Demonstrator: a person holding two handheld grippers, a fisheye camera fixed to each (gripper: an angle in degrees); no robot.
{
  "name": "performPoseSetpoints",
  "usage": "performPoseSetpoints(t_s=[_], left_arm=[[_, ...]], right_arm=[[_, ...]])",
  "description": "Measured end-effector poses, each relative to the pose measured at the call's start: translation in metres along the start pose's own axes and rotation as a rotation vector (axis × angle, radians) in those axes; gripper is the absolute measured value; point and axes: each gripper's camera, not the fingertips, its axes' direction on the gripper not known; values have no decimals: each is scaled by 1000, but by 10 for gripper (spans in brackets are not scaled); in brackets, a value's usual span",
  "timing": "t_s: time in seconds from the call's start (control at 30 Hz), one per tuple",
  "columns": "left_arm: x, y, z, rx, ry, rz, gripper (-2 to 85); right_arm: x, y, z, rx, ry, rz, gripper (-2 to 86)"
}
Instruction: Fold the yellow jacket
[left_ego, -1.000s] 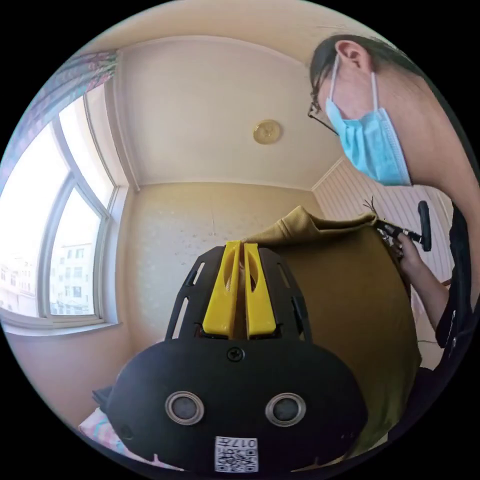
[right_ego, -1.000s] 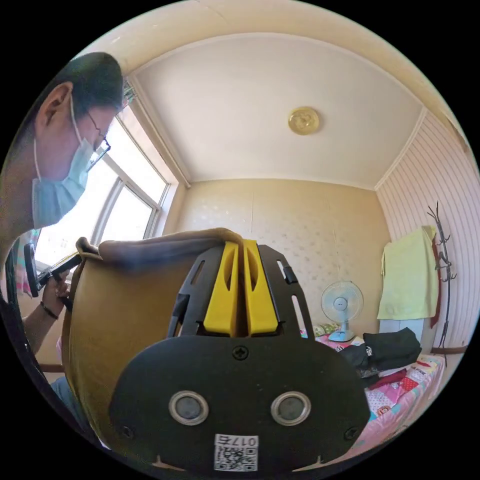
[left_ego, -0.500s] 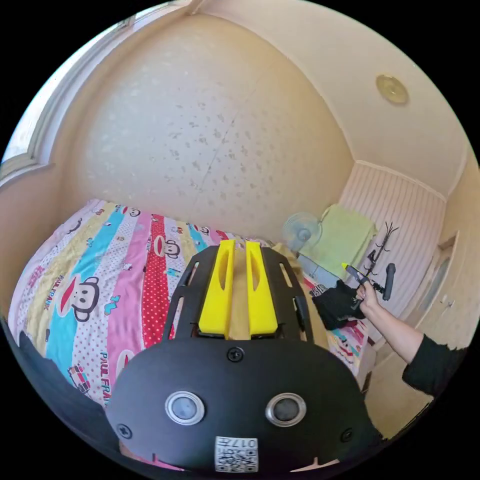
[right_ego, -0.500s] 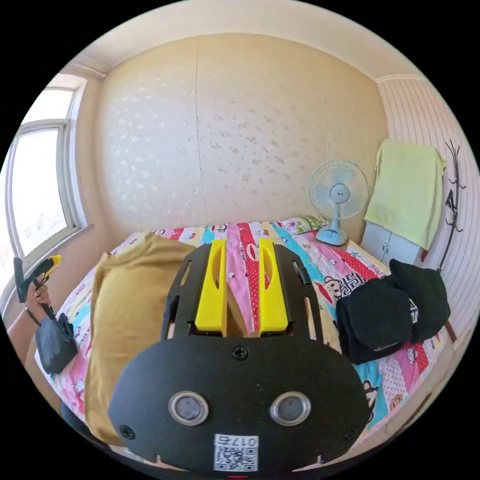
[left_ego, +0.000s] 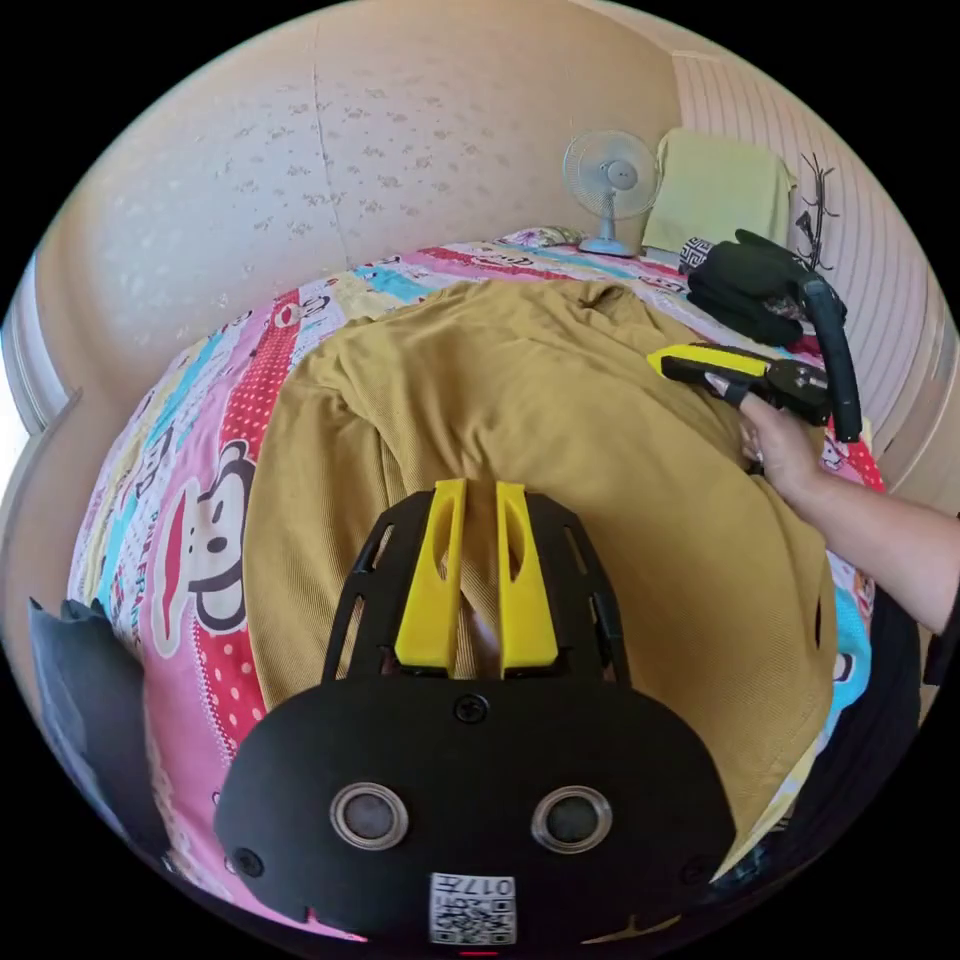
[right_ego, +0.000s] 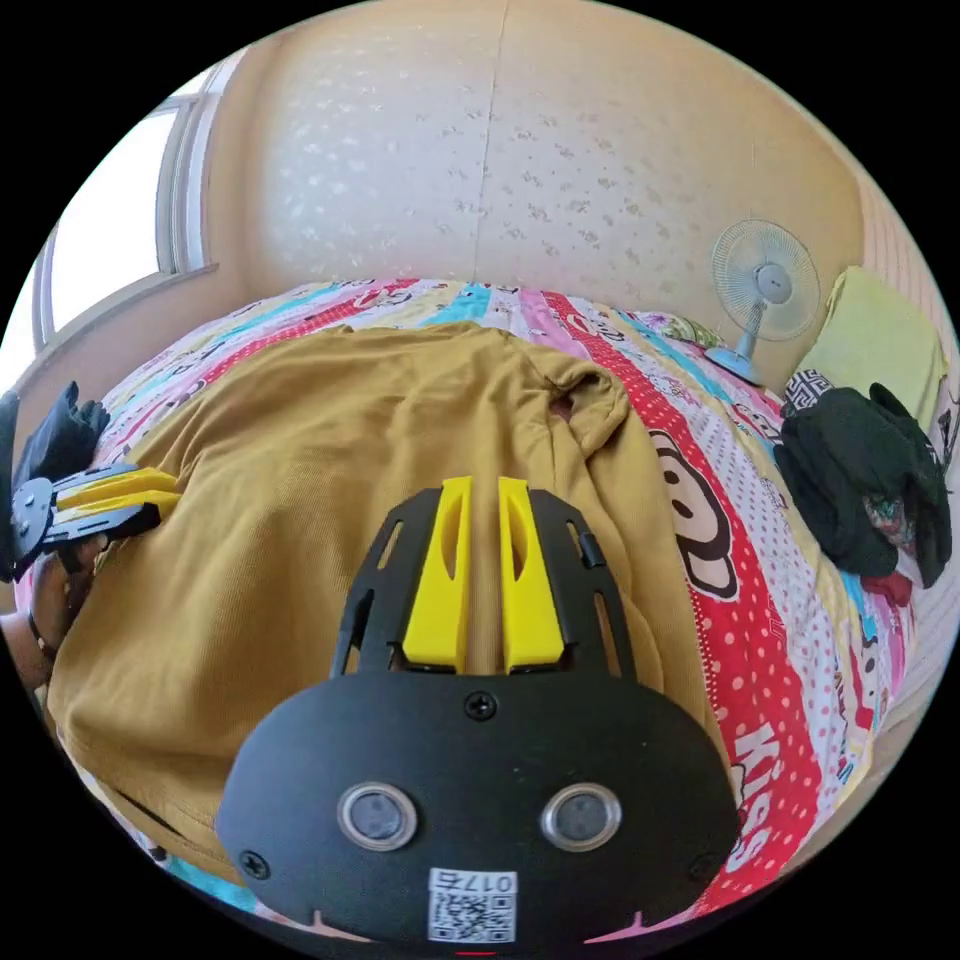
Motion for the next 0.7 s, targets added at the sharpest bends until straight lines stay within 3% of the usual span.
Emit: performPoseSetpoints(t_s=[0.1, 0.43, 0.7], left_arm=[[34, -7, 9, -11, -101, 70, 53], [41, -15, 4, 16, 49, 1, 51], [71, -16, -4, 7, -8, 35, 51]], right_arm=[[-16, -6, 28, -81, 37, -55, 60], [-38, 5, 57, -88, 76, -77, 50], [-50, 16, 65, -89, 88, -84, 48]])
